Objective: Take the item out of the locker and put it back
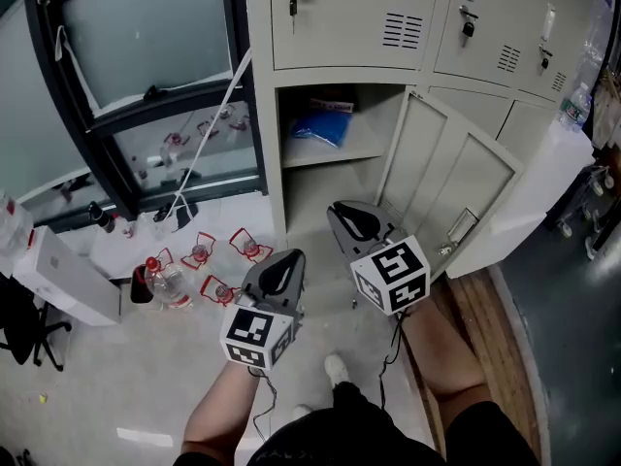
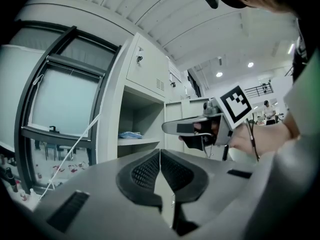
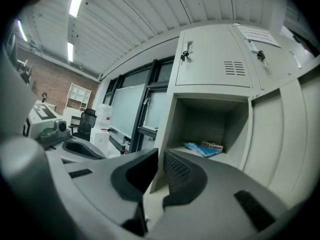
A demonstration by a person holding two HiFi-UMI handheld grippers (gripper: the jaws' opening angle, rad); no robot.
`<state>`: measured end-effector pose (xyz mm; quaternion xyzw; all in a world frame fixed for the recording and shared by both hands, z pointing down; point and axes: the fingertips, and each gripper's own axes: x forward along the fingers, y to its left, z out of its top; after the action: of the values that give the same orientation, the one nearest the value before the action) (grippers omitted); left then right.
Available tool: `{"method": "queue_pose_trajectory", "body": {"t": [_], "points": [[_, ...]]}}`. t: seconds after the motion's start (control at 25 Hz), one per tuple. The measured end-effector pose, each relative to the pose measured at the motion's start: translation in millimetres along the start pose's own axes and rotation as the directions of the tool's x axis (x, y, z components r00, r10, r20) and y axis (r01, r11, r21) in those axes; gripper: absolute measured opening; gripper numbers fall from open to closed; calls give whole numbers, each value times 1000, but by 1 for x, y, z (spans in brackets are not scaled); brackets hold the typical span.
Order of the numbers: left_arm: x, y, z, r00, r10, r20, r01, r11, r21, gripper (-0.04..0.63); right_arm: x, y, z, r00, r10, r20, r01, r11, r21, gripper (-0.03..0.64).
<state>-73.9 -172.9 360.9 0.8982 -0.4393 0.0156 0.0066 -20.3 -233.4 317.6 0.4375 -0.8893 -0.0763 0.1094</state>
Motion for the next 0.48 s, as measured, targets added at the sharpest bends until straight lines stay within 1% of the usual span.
{"method": "queue_pose_trajectory", "body": {"t": [0.16, 0.28, 0.48], "points": [[21, 8, 2, 1000, 9, 1, -9, 1000, -5, 8, 23, -22, 0, 1000, 5, -7, -5, 1000, -12, 42], [38, 14, 2, 1000, 10, -5, -10, 1000, 3, 8, 43, -41, 0, 1000, 6, -18, -6, 1000, -22, 64], [61, 27, -1, 1000, 19, -16, -19, 1000, 2, 8, 79, -71, -1, 999, -16, -43, 12, 997, -72, 94]]}}
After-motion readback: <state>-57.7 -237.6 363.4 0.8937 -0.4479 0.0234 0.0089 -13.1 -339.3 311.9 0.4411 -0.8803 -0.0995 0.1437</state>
